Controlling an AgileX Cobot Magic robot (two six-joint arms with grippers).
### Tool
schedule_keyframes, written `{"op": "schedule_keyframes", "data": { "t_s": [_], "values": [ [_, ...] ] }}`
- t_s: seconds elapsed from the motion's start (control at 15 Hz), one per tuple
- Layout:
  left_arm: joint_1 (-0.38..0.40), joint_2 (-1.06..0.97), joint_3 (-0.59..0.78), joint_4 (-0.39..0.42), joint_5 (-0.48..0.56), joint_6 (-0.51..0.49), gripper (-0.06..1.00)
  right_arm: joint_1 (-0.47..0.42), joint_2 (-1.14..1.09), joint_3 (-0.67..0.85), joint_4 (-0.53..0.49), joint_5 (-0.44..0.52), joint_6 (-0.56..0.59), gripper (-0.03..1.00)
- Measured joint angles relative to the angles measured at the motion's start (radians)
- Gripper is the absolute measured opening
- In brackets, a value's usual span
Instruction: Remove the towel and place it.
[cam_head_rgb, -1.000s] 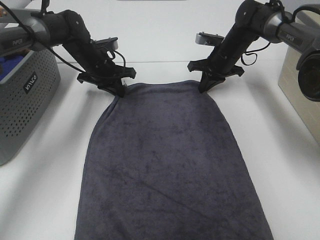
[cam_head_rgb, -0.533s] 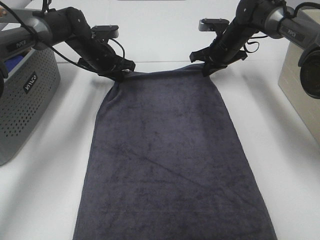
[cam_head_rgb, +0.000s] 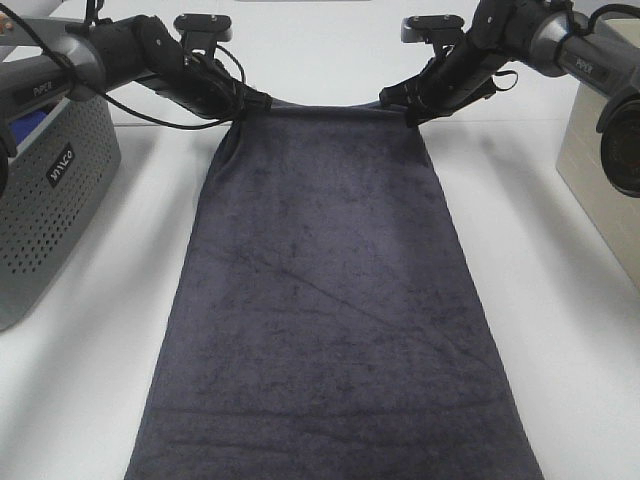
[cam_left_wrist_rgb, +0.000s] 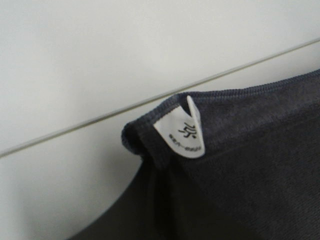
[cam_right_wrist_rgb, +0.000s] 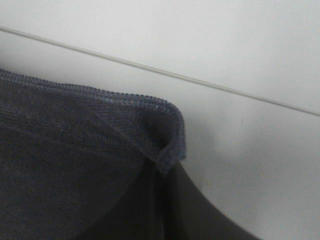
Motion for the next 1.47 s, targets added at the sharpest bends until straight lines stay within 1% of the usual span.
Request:
{"op": "schedule_keyframes", "data": {
  "t_s": [0.2, 0.4, 0.87, 1.07, 1.33, 1.47],
  "values": [
    [0.000, 0.000, 0.000, -0.001, -0.064, 0.037, 0.01, 0.000, 0.000, 0.000, -0.006, -0.048, 0.000, 0.01],
    [0.000, 0.000, 0.000, -0.001, -0.117, 0.044, 0.01, 0.000, 0.000, 0.000, -0.006, -0.077, 0.000, 0.01],
    [0.000, 0.001, 0.000, -0.001, -0.145, 0.044, 0.01, 0.000, 0.003, 0.000, -0.006, -0.111, 0.000, 0.01],
    [0.000, 0.025, 0.000, -0.001, -0.202, 0.044, 0.01, 0.000, 0.004, 0.000, -0.003, -0.153, 0.000, 0.01],
    [0.000, 0.064, 0.000, -0.002, -0.216, 0.044, 0.01, 0.003, 0.039, 0.003, -0.001, -0.170, 0.000, 0.01],
    [0.000, 0.072, 0.000, -0.002, -0.228, 0.044, 0.04, 0.003, 0.053, 0.004, 0.004, -0.178, 0.000, 0.02]
  ]
}}
